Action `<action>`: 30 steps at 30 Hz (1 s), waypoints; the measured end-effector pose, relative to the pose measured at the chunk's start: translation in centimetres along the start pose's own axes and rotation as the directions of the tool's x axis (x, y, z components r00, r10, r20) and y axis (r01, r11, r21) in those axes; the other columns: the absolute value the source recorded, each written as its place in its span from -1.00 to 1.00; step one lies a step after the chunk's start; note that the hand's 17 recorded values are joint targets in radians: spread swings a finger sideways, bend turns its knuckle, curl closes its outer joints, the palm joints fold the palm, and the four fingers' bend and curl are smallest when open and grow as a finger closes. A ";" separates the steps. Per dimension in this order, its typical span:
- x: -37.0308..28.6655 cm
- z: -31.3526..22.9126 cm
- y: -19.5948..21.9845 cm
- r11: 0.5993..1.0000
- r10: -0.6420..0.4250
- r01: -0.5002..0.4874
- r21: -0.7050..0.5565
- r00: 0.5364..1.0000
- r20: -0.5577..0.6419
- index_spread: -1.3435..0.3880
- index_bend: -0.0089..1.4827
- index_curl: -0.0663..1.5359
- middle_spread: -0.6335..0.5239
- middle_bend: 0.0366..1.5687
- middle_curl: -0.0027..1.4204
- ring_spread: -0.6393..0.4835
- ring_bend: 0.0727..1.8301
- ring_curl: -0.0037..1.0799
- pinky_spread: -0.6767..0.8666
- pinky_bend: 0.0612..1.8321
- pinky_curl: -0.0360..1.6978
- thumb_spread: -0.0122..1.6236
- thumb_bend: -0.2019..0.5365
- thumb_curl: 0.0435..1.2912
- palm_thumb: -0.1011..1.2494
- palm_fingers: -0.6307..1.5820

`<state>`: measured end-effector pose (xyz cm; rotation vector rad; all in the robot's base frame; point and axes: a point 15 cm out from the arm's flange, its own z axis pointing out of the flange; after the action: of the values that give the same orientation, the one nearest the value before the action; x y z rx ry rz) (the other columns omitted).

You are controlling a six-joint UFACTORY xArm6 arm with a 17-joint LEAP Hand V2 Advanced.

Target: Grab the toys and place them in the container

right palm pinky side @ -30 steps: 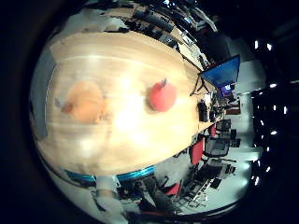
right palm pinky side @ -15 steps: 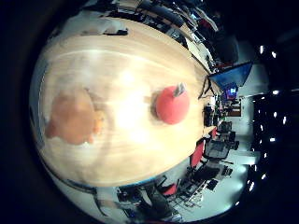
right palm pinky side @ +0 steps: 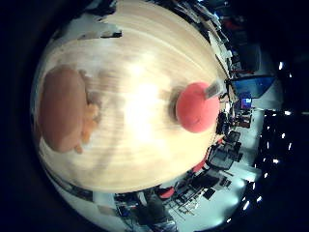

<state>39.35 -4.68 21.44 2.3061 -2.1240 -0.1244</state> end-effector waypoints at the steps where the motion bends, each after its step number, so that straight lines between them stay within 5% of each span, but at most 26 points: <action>1: 0.1 0.3 0.0 1.000 0.001 -0.001 -0.009 1.000 0.002 0.05 -0.81 -0.62 -0.09 -0.71 -0.50 -0.08 -0.16 -0.63 0.07 0.32 -0.85 0.15 -0.54 -0.58 -0.31 -0.23; 12: 0.5 3.2 0.2 0.997 0.006 -0.005 -0.072 1.000 0.018 0.06 -0.82 -0.64 -0.07 -0.69 -0.49 -0.14 -0.04 -0.57 -0.09 0.46 -0.85 0.14 -0.54 -0.58 -0.29 -0.23; 20: 1.7 5.3 -0.3 0.996 0.034 -0.032 -0.079 0.999 0.023 0.06 -0.95 -0.78 -0.24 -0.61 -0.46 -0.41 0.36 -0.37 -0.59 0.89 -0.69 0.21 -0.44 -0.54 -0.08 0.05; 30: 3.2 5.0 -0.4 0.995 0.082 -0.079 -0.065 0.996 0.033 -0.05 -0.61 -0.70 -0.64 -0.23 -0.28 -0.45 0.38 -0.25 -0.64 0.68 -0.64 0.26 -0.24 -0.45 0.45 0.54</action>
<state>39.72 -7.61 16.26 2.1969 -2.1920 -0.2303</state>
